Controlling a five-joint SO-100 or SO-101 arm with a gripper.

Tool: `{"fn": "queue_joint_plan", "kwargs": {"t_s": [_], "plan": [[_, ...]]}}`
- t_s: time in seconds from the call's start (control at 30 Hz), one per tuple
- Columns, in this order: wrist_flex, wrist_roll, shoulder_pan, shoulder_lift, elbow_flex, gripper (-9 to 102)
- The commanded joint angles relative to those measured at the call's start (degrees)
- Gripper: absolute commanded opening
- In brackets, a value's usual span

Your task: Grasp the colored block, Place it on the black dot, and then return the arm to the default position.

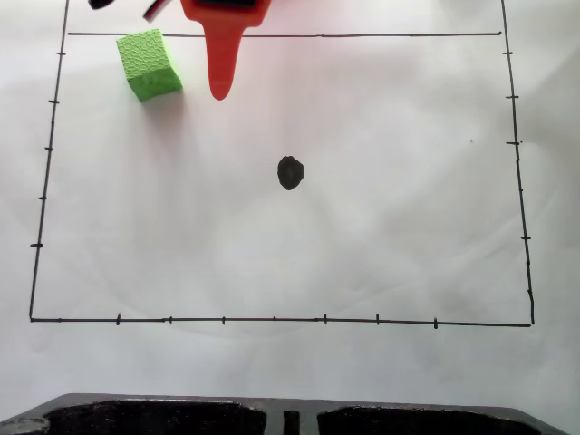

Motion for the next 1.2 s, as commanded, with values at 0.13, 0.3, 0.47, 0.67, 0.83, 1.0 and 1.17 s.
{"fn": "queue_joint_plan", "kwargs": {"t_s": [0.13, 0.3, 0.47, 0.67, 0.83, 1.0, 1.17], "plan": [[-0.7, -0.35, -0.44, 0.53, -0.35, 0], [-0.7, -0.35, -0.44, 0.53, -0.35, 0], [-0.7, -0.26, -0.35, 0.53, -0.35, 0], [-1.23, -1.49, 0.09, -1.58, -0.97, 0], [-1.67, -5.27, 0.7, -6.59, -5.01, 0], [4.39, -7.73, -0.62, -12.74, -14.94, 0], [12.39, -13.01, 2.72, -15.91, -24.96, 0]]}}
